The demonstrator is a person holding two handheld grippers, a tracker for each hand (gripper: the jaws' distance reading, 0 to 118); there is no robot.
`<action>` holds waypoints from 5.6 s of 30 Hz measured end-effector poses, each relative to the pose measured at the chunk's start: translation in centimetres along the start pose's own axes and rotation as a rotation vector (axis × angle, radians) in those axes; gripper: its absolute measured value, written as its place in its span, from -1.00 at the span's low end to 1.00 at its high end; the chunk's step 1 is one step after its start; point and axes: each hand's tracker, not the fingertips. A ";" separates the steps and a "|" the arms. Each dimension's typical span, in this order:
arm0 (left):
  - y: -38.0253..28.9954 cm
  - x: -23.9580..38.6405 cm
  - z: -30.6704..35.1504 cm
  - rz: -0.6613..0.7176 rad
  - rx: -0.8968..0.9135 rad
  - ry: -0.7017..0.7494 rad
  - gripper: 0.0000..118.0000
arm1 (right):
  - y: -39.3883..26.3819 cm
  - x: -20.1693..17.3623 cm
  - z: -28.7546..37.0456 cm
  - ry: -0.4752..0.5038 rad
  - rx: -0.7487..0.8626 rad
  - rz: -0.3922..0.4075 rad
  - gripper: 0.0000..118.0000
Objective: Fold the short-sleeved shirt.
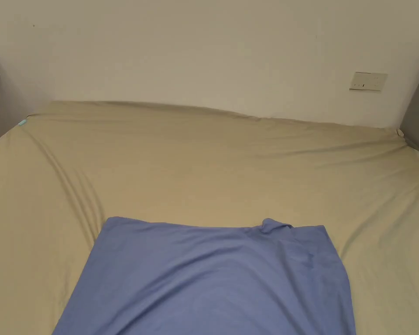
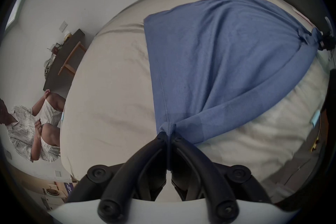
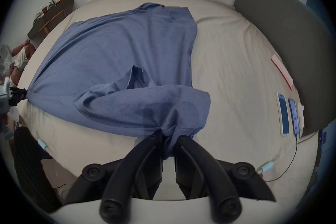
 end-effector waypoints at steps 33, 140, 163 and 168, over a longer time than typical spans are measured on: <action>12.9 -3.6 11.8 0.464 0.725 0.008 0.73 | 13.7 -1.1 15.1 -0.046 0.620 -0.112 0.86; 23.8 -13.8 22.4 0.372 0.982 0.406 -0.95 | 27.2 2.9 25.1 -0.176 0.988 0.008 -0.92; 31.3 -18.8 34.4 0.333 1.119 0.472 -0.95 | 33.7 3.6 38.8 -0.403 1.236 0.066 -0.92; 35.7 -20.7 32.3 0.333 1.068 0.453 -0.95 | 37.1 3.8 37.3 -0.414 1.216 0.070 -0.92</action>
